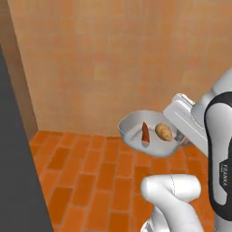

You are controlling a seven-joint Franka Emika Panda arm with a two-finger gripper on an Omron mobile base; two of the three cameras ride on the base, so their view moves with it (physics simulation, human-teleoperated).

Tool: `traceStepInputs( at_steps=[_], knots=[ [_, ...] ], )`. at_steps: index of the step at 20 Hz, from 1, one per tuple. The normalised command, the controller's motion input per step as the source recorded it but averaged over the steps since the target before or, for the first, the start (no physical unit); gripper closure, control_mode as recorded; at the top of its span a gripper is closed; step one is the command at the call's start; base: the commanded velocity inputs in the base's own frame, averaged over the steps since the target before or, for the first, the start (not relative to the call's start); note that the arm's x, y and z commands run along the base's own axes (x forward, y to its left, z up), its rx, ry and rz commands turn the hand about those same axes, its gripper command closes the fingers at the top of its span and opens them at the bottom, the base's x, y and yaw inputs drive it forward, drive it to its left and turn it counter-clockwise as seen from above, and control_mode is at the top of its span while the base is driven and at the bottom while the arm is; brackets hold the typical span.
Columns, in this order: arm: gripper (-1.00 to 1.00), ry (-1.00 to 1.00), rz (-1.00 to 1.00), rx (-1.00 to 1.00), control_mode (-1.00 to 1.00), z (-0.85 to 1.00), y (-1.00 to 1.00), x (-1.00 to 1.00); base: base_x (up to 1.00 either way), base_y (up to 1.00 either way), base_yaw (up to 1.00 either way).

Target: Take the meat container that has the fish and place it on the second highest rack of the freezer. Then take the vegetable container that has the potato and carrot and place it on the highest rack of the freezer.

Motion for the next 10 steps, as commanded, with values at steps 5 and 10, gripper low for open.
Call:
traceStepInputs(
  at_steps=[5, 10],
  knots=[
    [1.0, 0.0, 0.0, 0.0, 1.0, 0.0, 0.0, 0.0, 0.24, 0.0, 0.88],
    [1.0, 0.0, 0.0, 0.0, 1.0, 0.0, 0.0, 0.0, 0.0, 0.06, 0.94]
  ],
)
